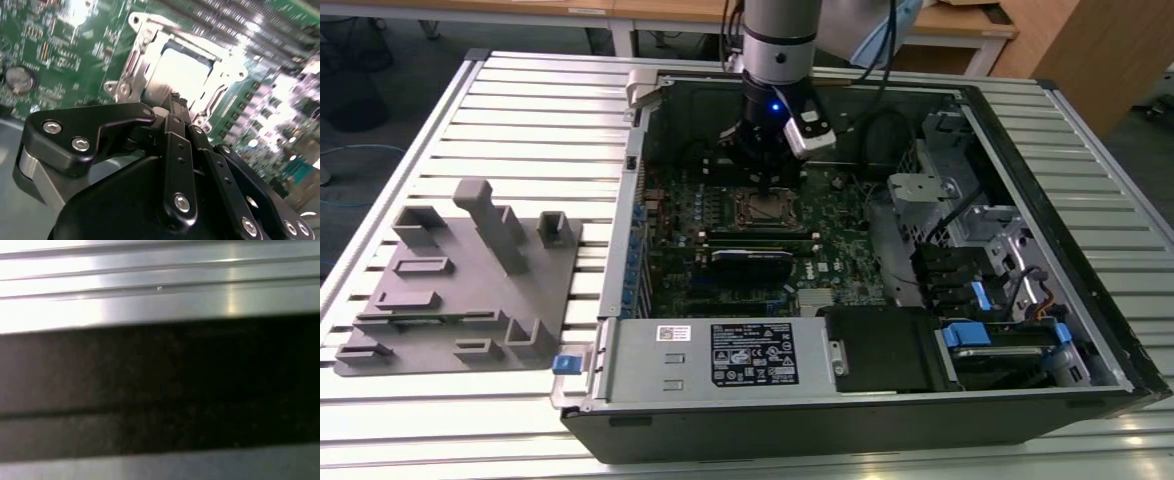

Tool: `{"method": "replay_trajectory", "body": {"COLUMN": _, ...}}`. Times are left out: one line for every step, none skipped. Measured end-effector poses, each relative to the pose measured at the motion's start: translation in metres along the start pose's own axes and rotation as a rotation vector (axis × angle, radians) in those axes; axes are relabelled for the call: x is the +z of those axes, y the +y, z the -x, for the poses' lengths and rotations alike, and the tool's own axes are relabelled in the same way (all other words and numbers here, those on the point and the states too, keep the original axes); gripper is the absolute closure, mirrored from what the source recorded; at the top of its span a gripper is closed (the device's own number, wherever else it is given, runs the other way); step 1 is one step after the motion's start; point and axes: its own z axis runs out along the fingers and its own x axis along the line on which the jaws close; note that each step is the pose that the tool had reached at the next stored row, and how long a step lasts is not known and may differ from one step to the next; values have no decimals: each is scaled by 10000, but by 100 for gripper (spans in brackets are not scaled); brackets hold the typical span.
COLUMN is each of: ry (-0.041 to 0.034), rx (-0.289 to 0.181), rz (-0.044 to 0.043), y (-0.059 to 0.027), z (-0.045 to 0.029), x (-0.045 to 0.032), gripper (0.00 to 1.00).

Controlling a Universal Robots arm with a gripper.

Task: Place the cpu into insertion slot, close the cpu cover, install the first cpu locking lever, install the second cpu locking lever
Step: 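Install the first cpu locking lever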

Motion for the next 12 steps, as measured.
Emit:
{"method": "replay_trajectory", "body": {"ry": 1, "rx": -16, "rz": -33, "y": -7, "z": 0, "x": -1, "gripper": 90}}
{"method": "replay_trajectory", "body": {"ry": 0, "rx": -22, "rz": -35, "y": -15, "z": 0, "x": 0, "gripper": 90}}
{"method": "replay_trajectory", "body": {"ry": -5, "rx": -25, "rz": -15, "y": -27, "z": 1, "x": 1, "gripper": 90}}
{"method": "replay_trajectory", "body": {"ry": -17, "rx": -29, "rz": 35, "y": -39, "z": 1, "x": 2, "gripper": 90}}
{"method": "replay_trajectory", "body": {"ry": -36, "rx": -34, "rz": 102, "y": -47, "z": 1, "x": 3, "gripper": 90}}
{"method": "replay_trajectory", "body": {"ry": -59, "rx": -40, "rz": 160, "y": -55, "z": 2, "x": 4, "gripper": 90}}
{"method": "replay_trajectory", "body": {"ry": -86, "rx": -48, "rz": 226, "y": -59, "z": 2, "x": 4, "gripper": 90}}
{"method": "replay_trajectory", "body": {"ry": -112, "rx": -51, "rz": 300, "y": -65, "z": 2, "x": 4, "gripper": 90}}
{"method": "replay_trajectory", "body": {"ry": -130, "rx": -52, "rz": 367, "y": -73, "z": 3, "x": 5, "gripper": 90}}
{"method": "replay_trajectory", "body": {"ry": -132, "rx": -52, "rz": 398, "y": -88, "z": 4, "x": 7, "gripper": 90}}
{"method": "replay_trajectory", "body": {"ry": -132, "rx": -51, "rz": 412, "y": -108, "z": 5, "x": 8, "gripper": 90}}
{"method": "replay_trajectory", "body": {"ry": -130, "rx": -51, "rz": 420, "y": -127, "z": 7, "x": 9, "gripper": 90}}
